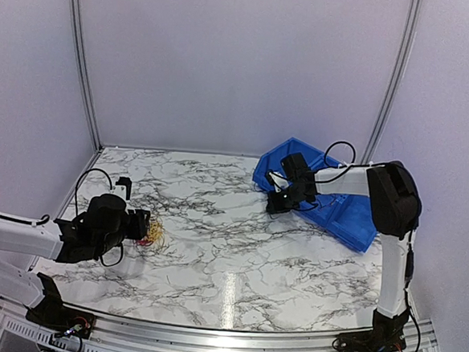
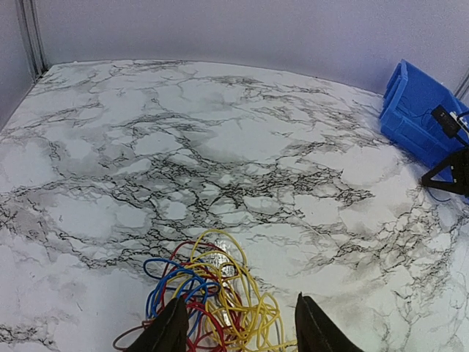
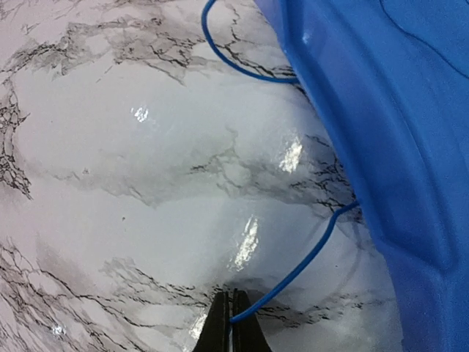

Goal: Untangle the cables

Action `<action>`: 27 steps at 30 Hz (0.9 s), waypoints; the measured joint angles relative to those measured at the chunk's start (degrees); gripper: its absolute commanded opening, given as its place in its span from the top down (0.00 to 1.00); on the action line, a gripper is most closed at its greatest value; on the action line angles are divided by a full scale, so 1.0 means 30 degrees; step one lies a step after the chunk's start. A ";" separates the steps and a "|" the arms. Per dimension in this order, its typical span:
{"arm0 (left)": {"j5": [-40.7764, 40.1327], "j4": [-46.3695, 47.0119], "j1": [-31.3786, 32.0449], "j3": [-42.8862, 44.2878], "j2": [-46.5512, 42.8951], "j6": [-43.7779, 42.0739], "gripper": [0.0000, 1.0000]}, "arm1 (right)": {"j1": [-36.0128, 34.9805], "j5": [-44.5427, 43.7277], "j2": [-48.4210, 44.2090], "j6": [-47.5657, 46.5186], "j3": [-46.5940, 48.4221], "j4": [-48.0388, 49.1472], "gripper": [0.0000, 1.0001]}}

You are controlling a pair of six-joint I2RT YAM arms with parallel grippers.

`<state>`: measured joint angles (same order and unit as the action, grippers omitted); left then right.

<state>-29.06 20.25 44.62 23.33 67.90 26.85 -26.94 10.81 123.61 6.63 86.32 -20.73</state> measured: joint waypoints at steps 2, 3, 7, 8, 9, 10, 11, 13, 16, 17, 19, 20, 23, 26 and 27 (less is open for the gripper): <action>0.0007 -0.0226 0.0000 0.0022 -0.0029 0.0007 0.48 | -0.0036 -0.0036 -0.0415 -0.0291 -0.0248 0.0007 1.00; 0.0015 -0.0306 0.0000 0.0022 -0.0029 0.0007 0.48 | -0.0066 -0.0160 -0.0699 -0.0452 -0.0255 -0.0051 1.00; 0.0058 -0.0648 0.0000 0.0087 -0.0029 0.0051 0.47 | -0.0036 -0.0852 -0.2455 -0.1326 0.0087 -0.0066 1.00; 0.0117 -0.0736 0.0000 0.0160 -0.0036 0.0066 0.47 | 0.0022 -0.1122 -0.2769 -0.1617 0.0576 -0.0102 1.00; 0.0175 -0.0845 0.0007 0.0284 -0.0044 0.0066 0.47 | 0.0102 -0.1297 -0.2943 -0.1829 0.1253 -0.0095 1.00; 0.0197 -0.0896 0.0007 0.0430 -0.0066 0.0058 0.47 | 0.0211 -0.1443 -0.3002 -0.2011 0.2069 -0.0087 1.00; 0.0233 -0.1013 0.0015 0.0627 -0.0160 0.0044 0.46 | 0.0335 -0.1523 -0.2994 -0.2106 0.2878 -0.0058 1.00; 0.0255 -0.1217 0.0044 0.0998 -0.0423 -0.0044 0.44 | 0.0714 -0.1617 -0.2878 -0.2237 0.4240 -0.0168 1.00; 0.0430 -0.1676 0.0073 0.1719 -0.1020 -0.0299 0.27 | 0.1574 -0.1836 -0.2375 -0.2331 0.6091 -0.0248 1.00; 0.0488 -0.1909 0.0080 0.2062 -0.1217 -0.0393 0.16 | 0.1829 -0.1960 -0.2178 -0.2382 0.6462 -0.0262 1.00; 0.0291 -0.2499 0.0080 0.2892 -0.1457 -0.0423 0.01 | 0.2244 -0.2237 -0.1698 -0.2535 0.6987 -0.0401 0.97; 0.0000 -0.3075 0.0102 0.3577 -0.1494 -0.0197 0.01 | 0.2375 -0.2368 -0.1457 -0.2608 0.7176 -0.0488 0.95; -0.0954 -0.4714 0.0117 0.6200 -0.1209 0.0597 0.01 | 0.2652 -0.2645 -0.0488 -0.2871 0.7745 -0.1151 0.72; -0.1807 -0.6462 0.0109 0.9508 -0.0211 0.1523 0.01 | 0.2667 -0.2827 -0.0058 -0.3235 0.7774 -0.1865 0.53; -0.1945 -0.6863 0.0109 1.0426 0.0182 0.1800 0.01 | 0.2667 -0.2892 -0.0058 -0.3257 0.7774 -0.2091 0.51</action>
<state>-34.89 -0.34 44.95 54.61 68.45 32.25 -18.94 2.13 123.44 -3.14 109.65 -27.00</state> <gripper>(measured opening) 0.988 0.399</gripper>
